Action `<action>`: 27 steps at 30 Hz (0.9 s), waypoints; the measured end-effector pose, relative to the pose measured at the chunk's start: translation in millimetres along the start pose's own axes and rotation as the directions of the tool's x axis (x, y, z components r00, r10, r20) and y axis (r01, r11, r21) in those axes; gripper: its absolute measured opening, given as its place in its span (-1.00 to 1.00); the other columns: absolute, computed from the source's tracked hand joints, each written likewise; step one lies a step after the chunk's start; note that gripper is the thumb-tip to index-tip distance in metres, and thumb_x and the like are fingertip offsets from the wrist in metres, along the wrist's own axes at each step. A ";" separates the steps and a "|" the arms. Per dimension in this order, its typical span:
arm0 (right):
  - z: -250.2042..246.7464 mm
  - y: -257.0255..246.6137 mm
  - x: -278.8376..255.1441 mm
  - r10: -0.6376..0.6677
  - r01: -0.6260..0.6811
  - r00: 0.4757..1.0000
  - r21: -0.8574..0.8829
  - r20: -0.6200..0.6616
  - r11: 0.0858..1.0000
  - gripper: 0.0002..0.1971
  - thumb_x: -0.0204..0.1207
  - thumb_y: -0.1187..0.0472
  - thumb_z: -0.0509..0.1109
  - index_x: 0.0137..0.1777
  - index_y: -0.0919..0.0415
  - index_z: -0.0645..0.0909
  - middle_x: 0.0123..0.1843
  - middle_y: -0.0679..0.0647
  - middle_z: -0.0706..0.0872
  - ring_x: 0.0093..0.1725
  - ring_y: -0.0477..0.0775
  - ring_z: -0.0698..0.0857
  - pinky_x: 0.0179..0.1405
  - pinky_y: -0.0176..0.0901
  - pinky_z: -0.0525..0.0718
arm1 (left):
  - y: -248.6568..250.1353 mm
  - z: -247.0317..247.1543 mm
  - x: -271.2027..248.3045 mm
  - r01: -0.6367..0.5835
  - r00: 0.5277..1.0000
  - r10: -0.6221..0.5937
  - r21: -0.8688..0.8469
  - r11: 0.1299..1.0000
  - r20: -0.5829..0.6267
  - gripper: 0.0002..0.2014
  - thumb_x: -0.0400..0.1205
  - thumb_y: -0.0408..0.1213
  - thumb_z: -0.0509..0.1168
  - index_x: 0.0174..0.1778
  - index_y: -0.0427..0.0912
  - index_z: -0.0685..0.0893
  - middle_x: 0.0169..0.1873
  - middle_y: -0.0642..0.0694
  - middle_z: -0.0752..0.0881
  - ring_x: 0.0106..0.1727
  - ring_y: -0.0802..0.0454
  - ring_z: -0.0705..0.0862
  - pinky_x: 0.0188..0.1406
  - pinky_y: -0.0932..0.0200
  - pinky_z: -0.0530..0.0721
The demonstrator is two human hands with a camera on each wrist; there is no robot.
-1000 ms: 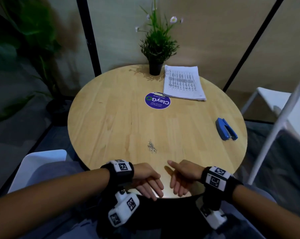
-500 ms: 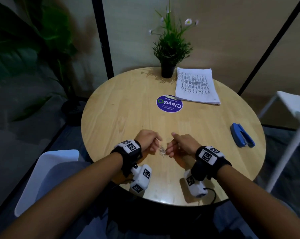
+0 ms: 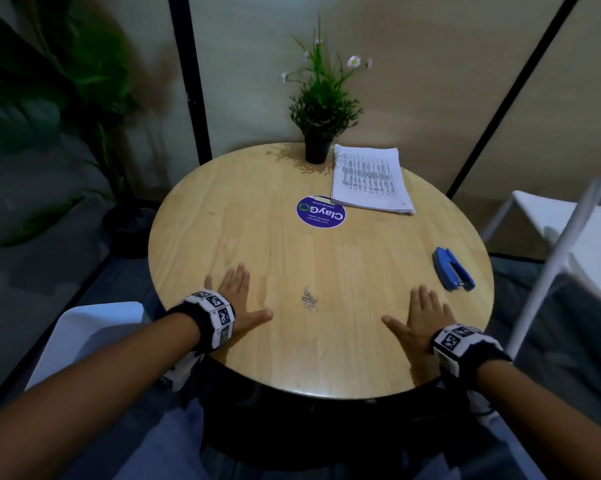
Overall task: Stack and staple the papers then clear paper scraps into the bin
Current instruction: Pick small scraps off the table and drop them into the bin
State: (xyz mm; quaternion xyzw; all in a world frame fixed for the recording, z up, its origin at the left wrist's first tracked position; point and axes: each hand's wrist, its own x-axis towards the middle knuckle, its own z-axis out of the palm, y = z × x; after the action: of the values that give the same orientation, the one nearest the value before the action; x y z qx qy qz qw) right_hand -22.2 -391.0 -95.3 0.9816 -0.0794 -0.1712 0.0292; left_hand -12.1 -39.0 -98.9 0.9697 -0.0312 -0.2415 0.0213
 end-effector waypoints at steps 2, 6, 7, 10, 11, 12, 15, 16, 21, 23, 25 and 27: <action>-2.2 -18.2 -1.9 -0.088 0.090 0.995 -0.031 0.049 0.995 0.06 0.42 -0.52 -0.08 0.66 0.25 -0.28 0.71 0.15 -0.25 0.70 0.16 -0.17 0.66 0.13 -0.09 | 13.7 2.5 0.4 -0.064 0.998 0.064 0.012 0.998 -0.005 0.24 0.26 0.65 -0.17 0.63 -0.20 -0.33 0.63 -0.08 -0.38 0.68 -0.02 -0.29 0.60 -0.29 -0.26; -10.8 -70.1 -6.4 -0.265 0.270 0.960 -0.059 0.087 0.961 0.10 0.40 -0.54 -0.05 0.65 0.26 -0.33 0.70 0.14 -0.31 0.70 0.16 -0.23 0.66 0.15 -0.15 | 48.3 5.8 5.6 -0.185 0.983 0.185 0.015 0.983 -0.016 0.27 0.18 0.67 -0.27 0.64 -0.19 -0.30 0.65 -0.09 -0.34 0.69 0.00 -0.27 0.60 -0.22 -0.28; -10.7 -84.2 -7.2 -0.317 0.324 0.944 -0.065 0.094 0.944 0.09 0.41 -0.52 -0.04 0.65 0.26 -0.33 0.70 0.14 -0.31 0.69 0.16 -0.24 0.65 0.15 -0.17 | 57.0 5.5 6.4 -0.208 0.978 0.208 0.021 0.978 -0.013 0.17 0.32 0.61 -0.19 0.64 -0.19 -0.29 0.65 -0.09 -0.33 0.69 0.01 -0.26 0.61 -0.21 -0.27; -17.8 -110.8 -8.4 -0.434 0.449 0.890 -0.111 0.142 0.886 -0.03 0.52 -0.38 0.03 0.66 0.25 -0.29 0.70 0.14 -0.30 0.70 0.15 -0.24 0.65 0.15 -0.15 | 76.3 -2.5 6.7 -0.261 0.965 0.261 0.014 0.965 0.002 0.01 0.52 0.42 -0.04 0.64 -0.20 -0.29 0.66 -0.10 -0.29 0.69 -0.02 -0.23 0.63 -0.17 -0.18; -23.6 -111.0 -8.0 -0.454 0.467 0.880 -0.087 0.136 0.880 -0.08 0.55 -0.32 0.07 0.67 0.23 -0.24 0.71 0.13 -0.27 0.70 0.16 -0.21 0.65 0.16 -0.12 | 78.2 -7.5 7.2 -0.267 0.964 0.267 -0.016 0.964 -0.002 0.01 0.53 0.39 0.01 0.64 -0.21 -0.28 0.67 -0.12 -0.25 0.70 -0.04 -0.20 0.64 -0.15 -0.13; -29.6 -107.4 -8.5 -0.470 0.474 0.877 -0.020 0.105 0.880 -0.12 0.56 -0.28 0.14 0.68 0.18 -0.17 0.72 0.12 -0.21 0.70 0.16 -0.17 0.65 0.17 -0.06 | 77.5 -12.5 8.6 -0.268 0.963 0.267 -0.073 0.961 -0.027 0.00 0.54 0.34 0.10 0.65 -0.22 -0.23 0.68 -0.14 -0.17 0.70 -0.06 -0.12 0.66 -0.11 -0.05; -35.7 -87.0 -15.4 -0.470 0.462 0.882 0.235 -0.021 0.855 0.06 0.33 -0.39 0.34 0.67 0.08 -0.08 0.71 0.13 -0.05 0.69 0.17 -0.03 0.67 0.16 0.07 | 69.7 -25.6 11.5 -0.273 0.959 0.238 -0.279 0.921 -0.154 -0.14 0.58 0.02 0.27 0.66 -0.25 -0.03 0.65 -0.19 0.11 0.65 -0.11 0.16 0.63 0.07 0.18; -34.5 -82.1 -20.4 -0.481 0.464 0.876 0.244 0.011 0.851 0.21 0.16 -0.49 0.35 0.68 0.06 -0.14 0.71 0.12 -0.10 0.69 0.18 -0.07 0.67 0.19 0.03 | 68.8 -27.6 11.7 -0.285 0.956 0.245 -0.311 0.907 -0.163 -0.22 0.62 -0.08 0.24 0.66 -0.25 -0.01 0.65 -0.19 0.13 0.65 -0.10 0.17 0.63 0.10 0.18; -17.8 -89.8 -27.9 -0.561 0.557 0.804 0.081 0.197 0.826 0.42 0.01 -0.54 0.42 0.62 -0.02 -0.45 0.65 0.07 -0.49 0.64 0.20 -0.41 0.60 0.29 -0.25 | 82.4 -21.8 4.3 -0.337 0.935 0.352 -0.205 0.919 0.041 -0.40 0.76 -0.12 -0.07 0.67 -0.22 -0.13 0.67 -0.15 -0.21 0.69 -0.08 -0.22 0.66 -0.09 -0.17; -16.8 -98.2 -19.5 -0.568 0.568 0.801 0.061 0.186 0.821 0.45 -0.02 -0.50 0.49 0.62 0.01 -0.45 0.65 0.09 -0.49 0.64 0.22 -0.43 0.59 0.30 -0.26 | 84.9 -17.8 -1.1 -0.357 0.925 0.372 -0.159 0.920 0.078 -0.40 0.77 -0.13 -0.10 0.66 -0.24 -0.18 0.66 -0.18 -0.25 0.69 -0.09 -0.24 0.65 -0.08 -0.18; -18.0 -106.5 -9.0 -0.553 0.557 0.811 0.041 0.191 0.830 0.49 -0.06 -0.49 0.52 0.62 0.02 -0.45 0.65 0.10 -0.49 0.64 0.24 -0.43 0.59 0.33 -0.25 | 84.0 -15.1 -7.5 -0.392 0.906 0.408 -0.139 0.909 0.113 -0.40 0.77 -0.16 -0.10 0.65 -0.27 -0.21 0.66 -0.20 -0.28 0.68 -0.10 -0.26 0.65 -0.08 -0.18; -20.7 -113.8 2.1 -0.523 0.524 0.835 0.039 0.172 0.851 0.48 -0.05 -0.47 0.52 0.63 0.04 -0.42 0.65 0.11 -0.48 0.64 0.24 -0.41 0.59 0.32 -0.23 | 82.8 -13.1 -13.7 -0.425 0.881 0.448 -0.162 0.891 0.155 -0.40 0.77 -0.18 -0.10 0.65 -0.28 -0.23 0.65 -0.21 -0.29 0.68 -0.09 -0.28 0.65 -0.07 -0.19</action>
State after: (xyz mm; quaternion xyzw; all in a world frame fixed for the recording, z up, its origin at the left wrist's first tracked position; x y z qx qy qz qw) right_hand 3.4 -278.5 -86.1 0.9467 0.1904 -0.2591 -0.0210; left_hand -22.2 -120.2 -76.4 0.9072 -0.2359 -0.3224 0.1319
